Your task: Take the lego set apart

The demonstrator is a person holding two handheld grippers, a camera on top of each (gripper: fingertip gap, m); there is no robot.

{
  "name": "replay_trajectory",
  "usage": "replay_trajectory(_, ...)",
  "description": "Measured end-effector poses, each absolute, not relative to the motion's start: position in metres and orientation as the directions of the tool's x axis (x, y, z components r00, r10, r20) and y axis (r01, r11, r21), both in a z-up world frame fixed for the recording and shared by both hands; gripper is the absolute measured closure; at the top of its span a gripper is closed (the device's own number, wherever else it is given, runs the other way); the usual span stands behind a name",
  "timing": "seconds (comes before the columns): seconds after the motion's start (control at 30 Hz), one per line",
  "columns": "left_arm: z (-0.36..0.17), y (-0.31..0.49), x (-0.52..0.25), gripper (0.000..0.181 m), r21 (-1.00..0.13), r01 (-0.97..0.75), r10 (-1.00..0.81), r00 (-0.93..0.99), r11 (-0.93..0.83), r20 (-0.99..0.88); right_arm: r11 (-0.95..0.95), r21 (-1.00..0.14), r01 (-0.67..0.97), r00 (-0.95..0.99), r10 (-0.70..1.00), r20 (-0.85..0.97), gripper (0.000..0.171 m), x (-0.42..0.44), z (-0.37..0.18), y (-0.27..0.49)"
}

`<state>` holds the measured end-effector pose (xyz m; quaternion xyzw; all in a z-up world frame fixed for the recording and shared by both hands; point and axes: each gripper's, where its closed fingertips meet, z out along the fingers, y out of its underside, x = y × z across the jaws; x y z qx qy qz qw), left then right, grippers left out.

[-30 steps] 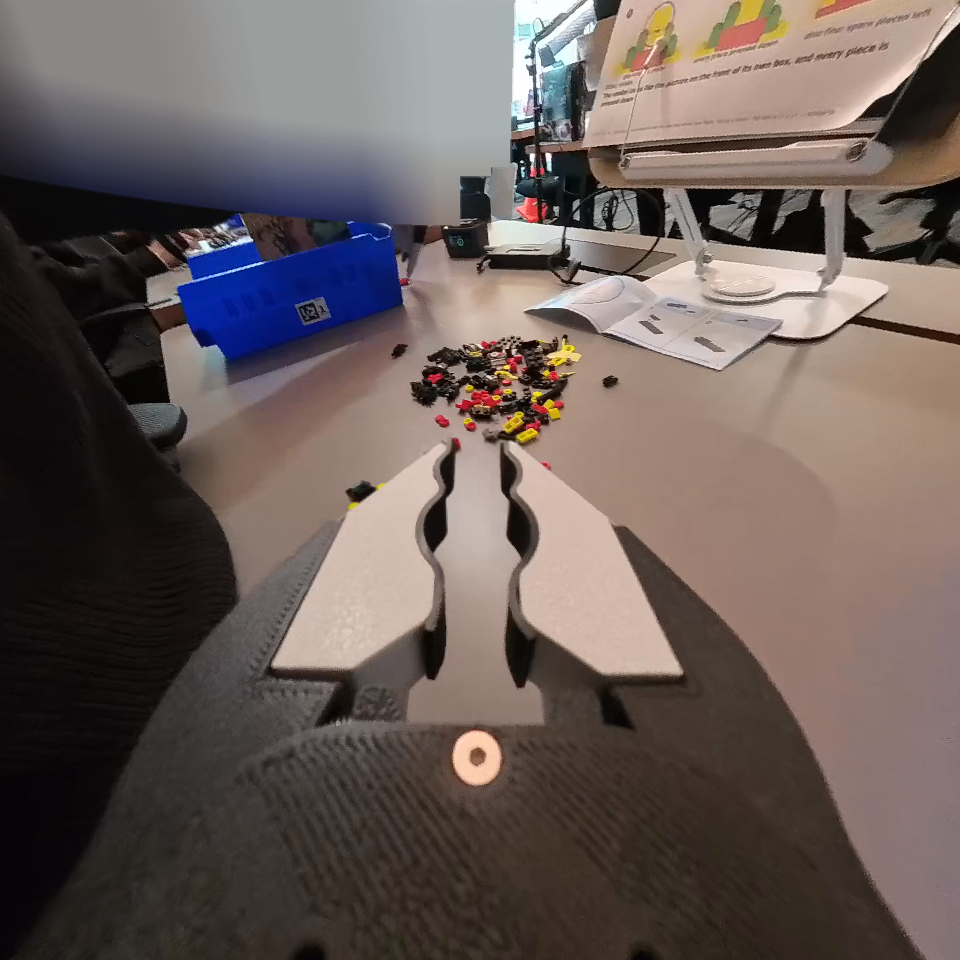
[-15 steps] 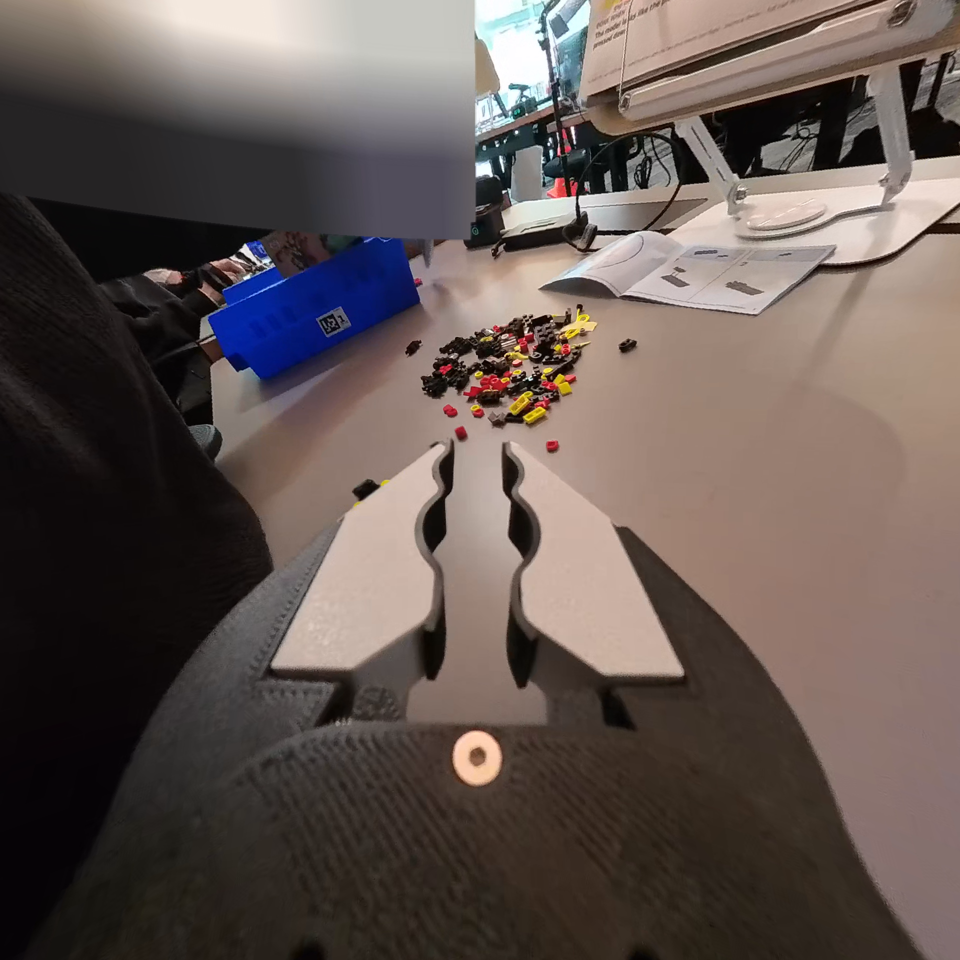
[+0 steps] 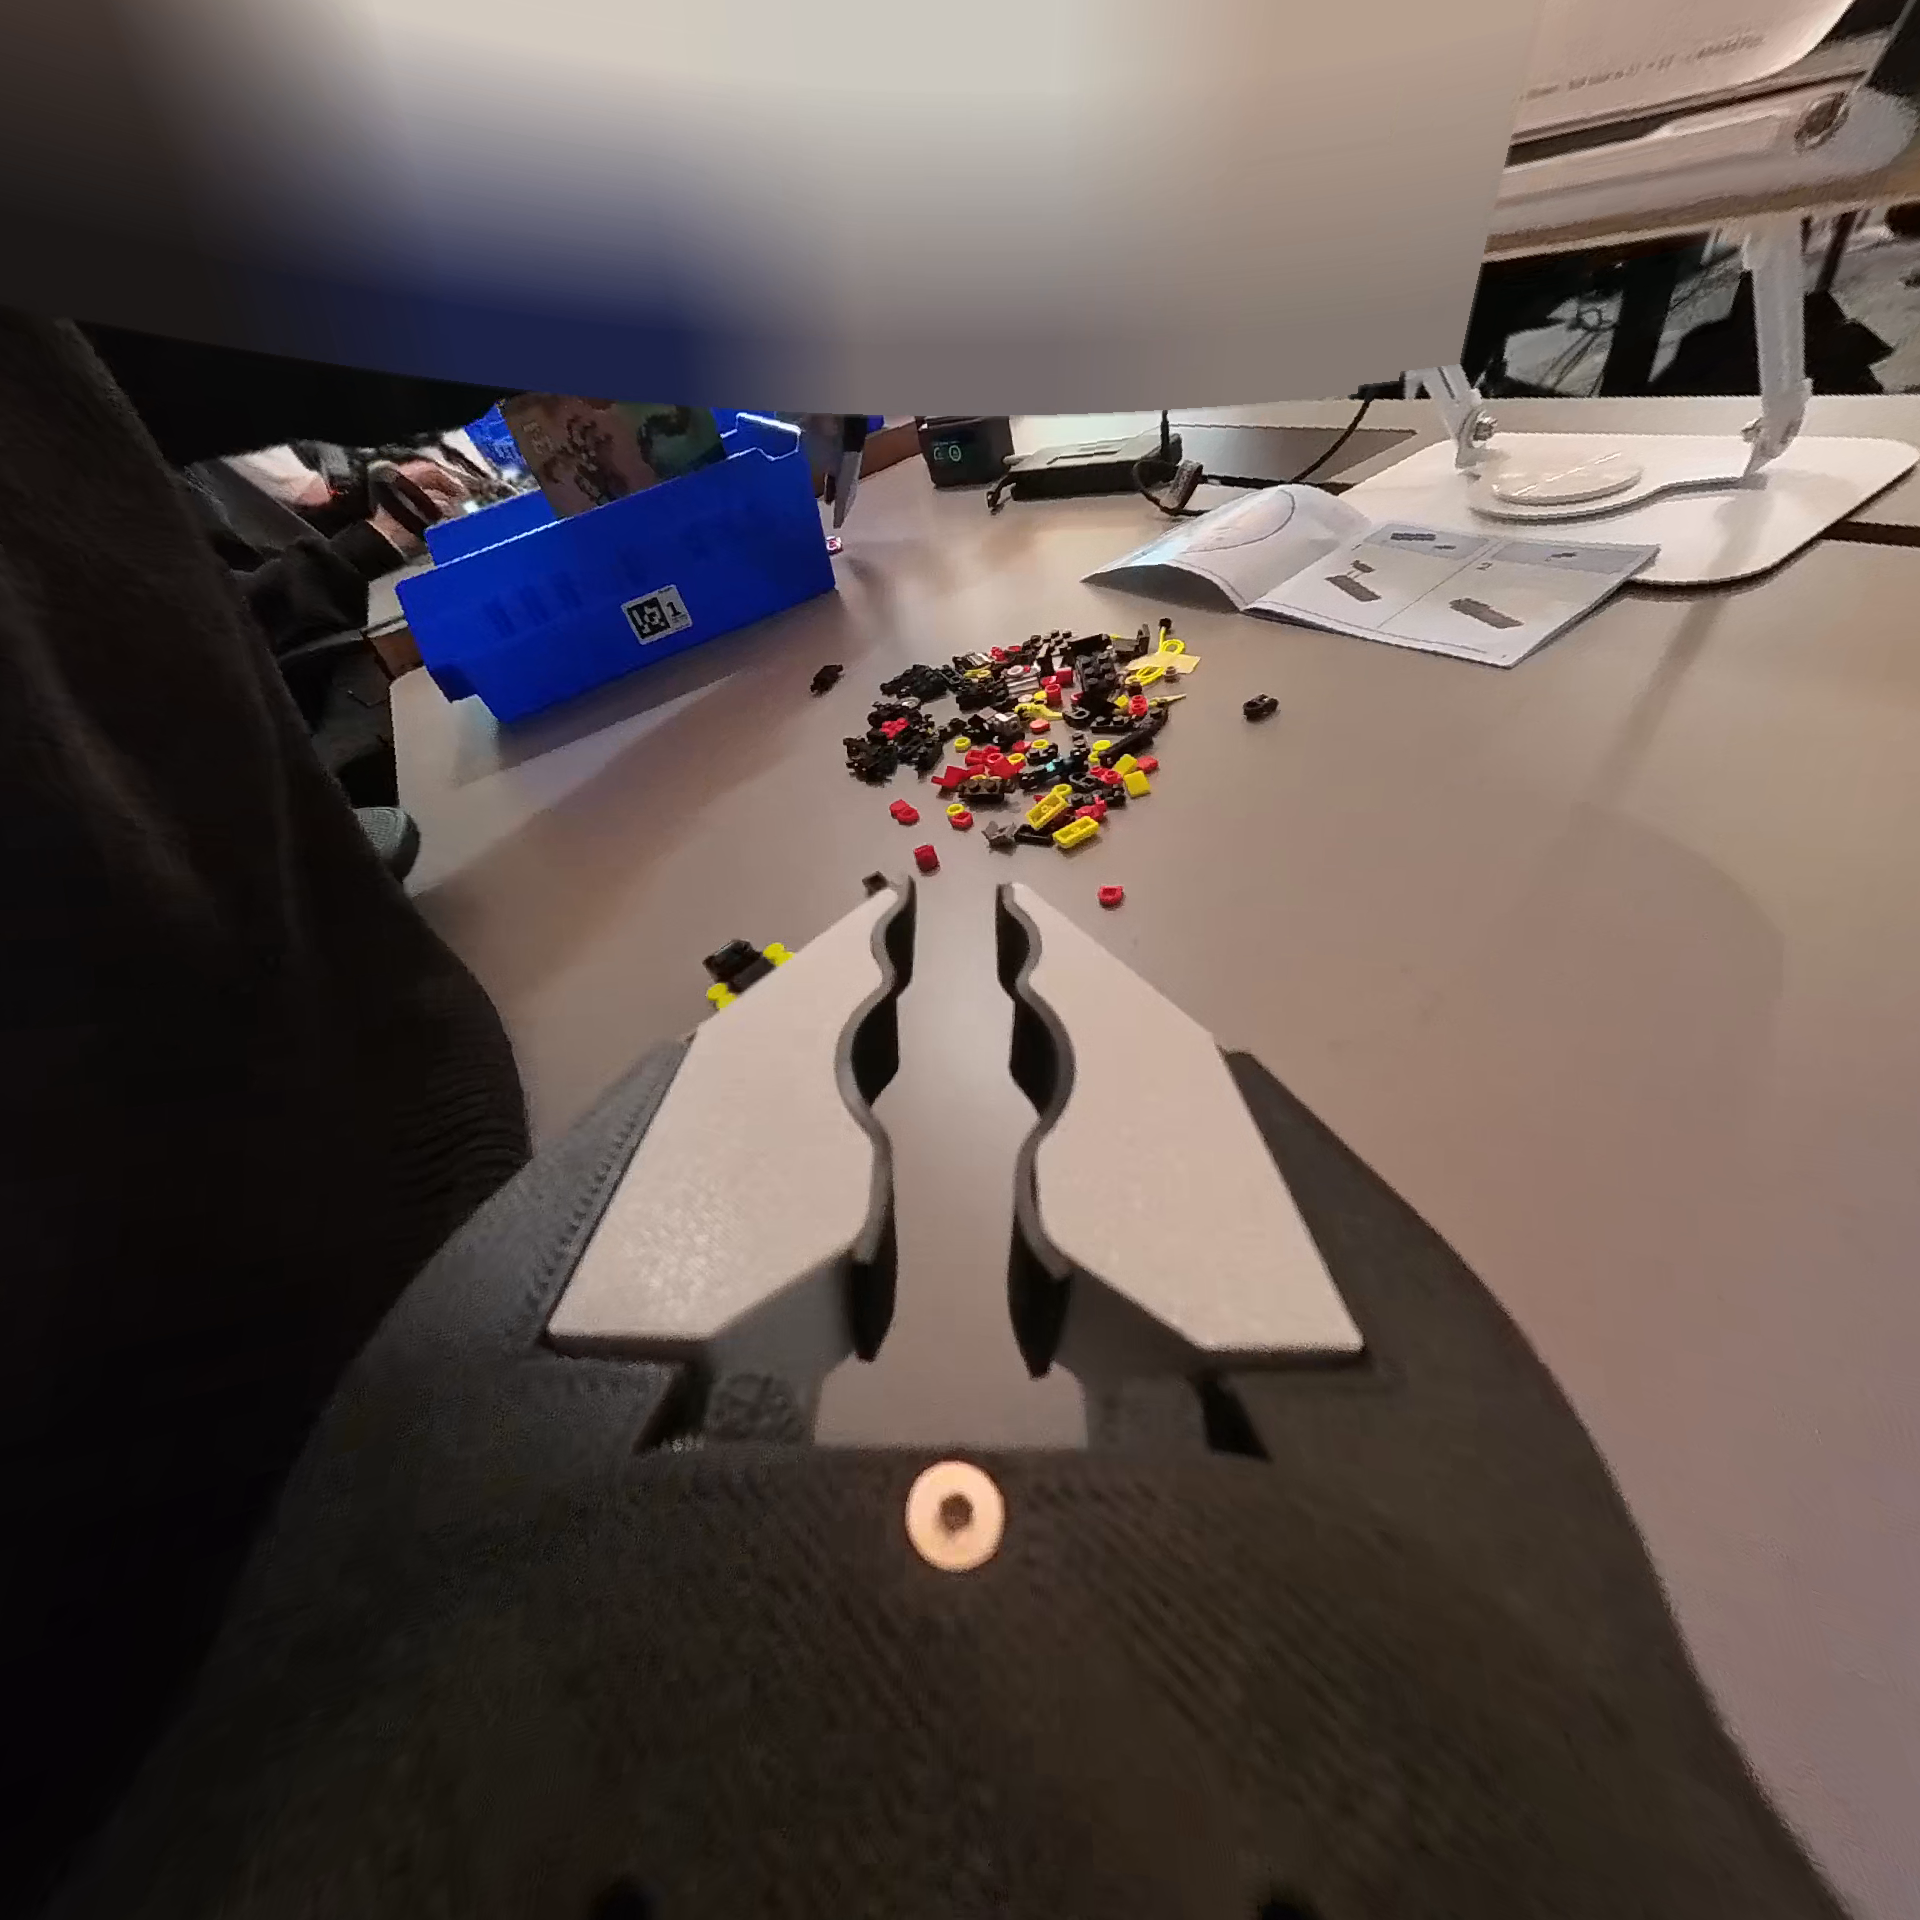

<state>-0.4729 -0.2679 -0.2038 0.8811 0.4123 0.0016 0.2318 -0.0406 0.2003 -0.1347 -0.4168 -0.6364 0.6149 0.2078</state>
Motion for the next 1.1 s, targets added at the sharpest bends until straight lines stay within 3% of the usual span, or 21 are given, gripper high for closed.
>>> replay_trajectory(0.37,-0.219,-0.28,-0.463,0.153,0.586,0.629,0.669,0.719,-0.512,-0.189,-0.18,-0.932,0.313,-0.569,0.75,-0.336,0.155,-0.046,-0.138,0.202)
replay_trajectory(0.47,-0.226,-0.276,-0.465,0.172,0.584,0.617,0.653,0.734,-0.528,-0.187,-0.195,-0.927,0.321,-0.561,0.749,-0.352,0.155,-0.045,-0.138,0.204)
replay_trajectory(0.63,-0.22,-0.253,-0.465,0.173,0.51,0.63,0.661,0.735,-0.586,-0.149,-0.202,-0.925,0.322,-0.556,0.751,-0.357,0.155,-0.045,-0.138,0.206)
replay_trajectory(0.73,-0.197,-0.217,-0.463,0.173,0.387,0.633,0.649,0.753,-0.67,-0.107,-0.178,-0.929,0.325,-0.566,0.751,-0.341,0.156,-0.044,-0.139,0.202)
replay_trajectory(0.83,-0.166,-0.157,-0.443,0.174,0.184,0.582,0.585,0.81,-0.792,-0.042,-0.141,-0.941,0.309,-0.595,0.743,-0.307,0.155,-0.041,-0.137,0.193)
replay_trajectory(0.97,-0.132,-0.047,-0.373,0.174,-0.217,0.394,0.408,0.913,-0.893,-0.021,-0.041,-0.976,0.213,-0.618,0.768,-0.167,0.148,-0.036,-0.127,0.181)
replay_trajectory(1.07,-0.11,0.046,-0.262,0.174,-0.542,0.347,0.272,0.938,-0.765,0.216,0.084,-0.993,0.085,-0.627,0.779,0.012,0.137,-0.03,-0.116,0.169)
replay_trajectory(1.1,-0.103,0.069,-0.22,0.174,-0.612,0.38,0.212,0.92,-0.694,0.331,0.111,-0.994,-0.008,-0.65,0.755,0.09,0.125,-0.023,-0.105,0.159)
